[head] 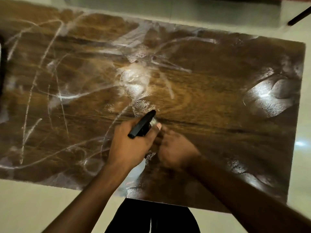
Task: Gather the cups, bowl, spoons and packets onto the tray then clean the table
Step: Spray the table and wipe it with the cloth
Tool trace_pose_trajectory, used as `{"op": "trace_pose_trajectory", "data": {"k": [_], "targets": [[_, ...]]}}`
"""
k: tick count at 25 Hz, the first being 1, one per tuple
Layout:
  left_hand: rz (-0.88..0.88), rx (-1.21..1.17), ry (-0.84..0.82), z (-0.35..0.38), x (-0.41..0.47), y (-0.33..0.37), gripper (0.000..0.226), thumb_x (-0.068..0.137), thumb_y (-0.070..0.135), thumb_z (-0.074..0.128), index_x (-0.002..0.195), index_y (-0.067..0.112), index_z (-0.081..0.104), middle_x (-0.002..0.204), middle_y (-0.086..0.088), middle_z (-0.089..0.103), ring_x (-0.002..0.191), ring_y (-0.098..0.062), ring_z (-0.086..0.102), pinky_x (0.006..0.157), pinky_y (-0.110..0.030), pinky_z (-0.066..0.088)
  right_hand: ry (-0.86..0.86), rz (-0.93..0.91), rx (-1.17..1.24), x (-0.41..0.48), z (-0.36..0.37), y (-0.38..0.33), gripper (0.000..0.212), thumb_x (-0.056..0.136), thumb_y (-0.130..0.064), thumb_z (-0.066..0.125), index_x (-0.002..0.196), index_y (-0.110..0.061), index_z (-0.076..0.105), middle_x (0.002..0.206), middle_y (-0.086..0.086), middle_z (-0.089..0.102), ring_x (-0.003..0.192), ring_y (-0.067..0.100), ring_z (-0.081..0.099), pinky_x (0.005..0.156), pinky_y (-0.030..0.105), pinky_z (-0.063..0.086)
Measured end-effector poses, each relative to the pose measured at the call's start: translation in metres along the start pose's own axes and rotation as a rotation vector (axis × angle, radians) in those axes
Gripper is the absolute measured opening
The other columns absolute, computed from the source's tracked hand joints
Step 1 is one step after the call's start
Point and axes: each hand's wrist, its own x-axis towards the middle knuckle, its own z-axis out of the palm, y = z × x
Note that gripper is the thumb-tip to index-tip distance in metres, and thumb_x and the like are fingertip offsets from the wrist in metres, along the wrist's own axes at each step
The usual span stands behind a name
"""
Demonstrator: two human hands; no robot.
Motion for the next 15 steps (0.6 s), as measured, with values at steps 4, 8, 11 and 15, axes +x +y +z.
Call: {"op": "trace_pose_trajectory", "data": {"k": [4, 8, 11, 15], "targets": [[-0.012, -0.044, 0.026, 0.001, 0.012, 0.014, 0.023, 0.085, 0.055, 0.083, 0.088, 0.035, 0.072, 0.073, 0.002, 0.071, 0.059, -0.013, 0.066, 0.050, -0.014, 0.045, 0.115, 0.624, -0.006, -0.008, -0.053, 0.105, 0.071, 0.097, -0.023, 0.044, 0.167, -0.031, 0.033, 0.177, -0.001, 0.028, 0.165, 0.026, 0.019, 0.128, 0.053, 0.033], [-0.086, -0.059, 0.048, 0.005, 0.023, 0.021, 0.034, 0.083, 0.058, 0.084, 0.079, 0.026, 0.071, 0.062, -0.002, 0.067, 0.049, -0.017, 0.063, 0.054, -0.036, 0.054, 0.386, 1.112, 0.144, 0.031, -0.081, 0.133, 0.069, 0.102, -0.014, 0.041, 0.169, -0.025, 0.031, 0.179, 0.000, 0.021, 0.167, 0.027, 0.008, 0.132, 0.051, 0.025], [-0.117, -0.053, 0.088, 0.010, 0.035, 0.029, 0.039, 0.083, 0.057, 0.084, 0.078, 0.021, 0.069, 0.062, -0.009, 0.063, 0.049, -0.026, 0.060, 0.052, -0.039, 0.050, 0.150, 0.789, 0.160, 0.059, -0.054, 0.081, 0.075, 0.100, -0.017, 0.044, 0.170, -0.033, 0.024, 0.181, -0.004, 0.010, 0.168, 0.026, 0.000, 0.130, 0.060, 0.024], [-0.029, -0.090, 0.113, 0.004, 0.055, 0.043, 0.028, 0.088, 0.046, 0.084, 0.077, 0.024, 0.070, 0.063, 0.004, 0.068, 0.045, -0.011, 0.061, 0.046, -0.027, 0.051, -0.121, 0.016, 0.040, 0.047, -0.044, 0.088, 0.062, 0.096, -0.024, 0.055, 0.159, -0.022, 0.051, 0.173, 0.009, 0.036, 0.164, 0.032, 0.025, 0.130, 0.053, 0.028]]}}
